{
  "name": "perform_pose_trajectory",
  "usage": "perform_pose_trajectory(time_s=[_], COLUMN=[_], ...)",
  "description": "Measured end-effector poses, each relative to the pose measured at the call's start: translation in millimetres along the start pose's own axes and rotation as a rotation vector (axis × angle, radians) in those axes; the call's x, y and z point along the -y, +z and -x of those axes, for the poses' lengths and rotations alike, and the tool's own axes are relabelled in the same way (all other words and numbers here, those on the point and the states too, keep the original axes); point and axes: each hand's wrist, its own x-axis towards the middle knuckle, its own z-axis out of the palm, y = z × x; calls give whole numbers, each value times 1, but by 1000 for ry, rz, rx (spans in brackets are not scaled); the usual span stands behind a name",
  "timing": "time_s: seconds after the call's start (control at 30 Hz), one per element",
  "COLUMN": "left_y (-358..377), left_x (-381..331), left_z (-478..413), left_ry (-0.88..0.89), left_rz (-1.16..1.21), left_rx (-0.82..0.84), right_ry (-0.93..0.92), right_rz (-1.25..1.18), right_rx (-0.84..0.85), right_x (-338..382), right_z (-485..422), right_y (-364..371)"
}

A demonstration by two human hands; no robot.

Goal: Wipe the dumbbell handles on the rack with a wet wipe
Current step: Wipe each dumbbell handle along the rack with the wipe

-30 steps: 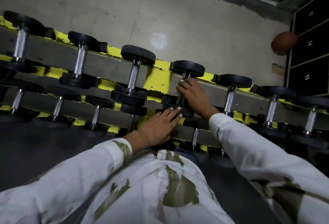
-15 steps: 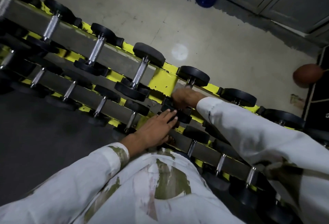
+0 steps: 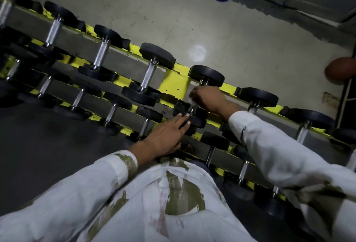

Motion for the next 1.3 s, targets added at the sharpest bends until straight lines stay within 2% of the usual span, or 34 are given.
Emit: perform_pose_trajectory(time_s=[0.07, 0.23, 0.27, 0.33, 0.43, 0.5, 0.57, 0.63, 0.7, 0.8, 0.83, 0.9, 0.97, 1.0, 1.07, 1.13, 1.2, 1.3], left_y=[-2, -9, -10, -13, -17, -19, -20, -21, -23, -23, -24, -23, -22, -22, -22, -22, -21, -21], left_x=[0, 0, -1, -1, -2, -2, -4, -6, -7, -8, -8, -7, -6, -6, -5, -5, -5, -6], left_z=[0, 1, 2, 2, 4, 5, 6, 6, 6, 6, 6, 6, 7, 7, 7, 6, 6, 6], left_ry=[5, 19, 21, 22, 27, 28, 20, 12, 10, 8, 9, 16, 22, 27, 28, 30, 31, 24], left_rz=[-14, -44, -51, -56, -57, -58, -55, -55, -52, -64, -69, -76, -81, -81, -84, -91, -94, -88], left_rx=[9, 29, 35, 42, 46, 44, 48, 56, 60, 66, 71, 72, 71, 70, 77, 83, 86, 86], right_ry=[-18, -65, -7, 224, 569, 785, 982, 1155, 1207, 1196, 1177, 1149, 1087, 1057, 1007, 1053, 1120, 1084], right_rz=[30, -47, -62, -195, -503, -744, -1044, -1454, -1820, -2088, -2115, -1995, -1773, -1625, -1444, -1550, -1659, -1558], right_rx=[-124, -193, -239, -366, -586, -652, -595, -534, -540, -558, -501, -299, -108, -69, -49, -68, -170, -123], right_x=[4, 12, 6, -1, 13, 35, 45, 34, 17, -1, -2, 9, 24, 27, 21, 12, 9, 23], right_z=[14, 32, 28, 20, 19, 21, 17, 2, -17, -31, -29, -12, 8, 16, 19, 15, 8, 14], right_y=[15, 41, 40, 36, 46, 60, 74, 69, 53, 42, 46, 59, 63, 63, 58, 52, 46, 46])
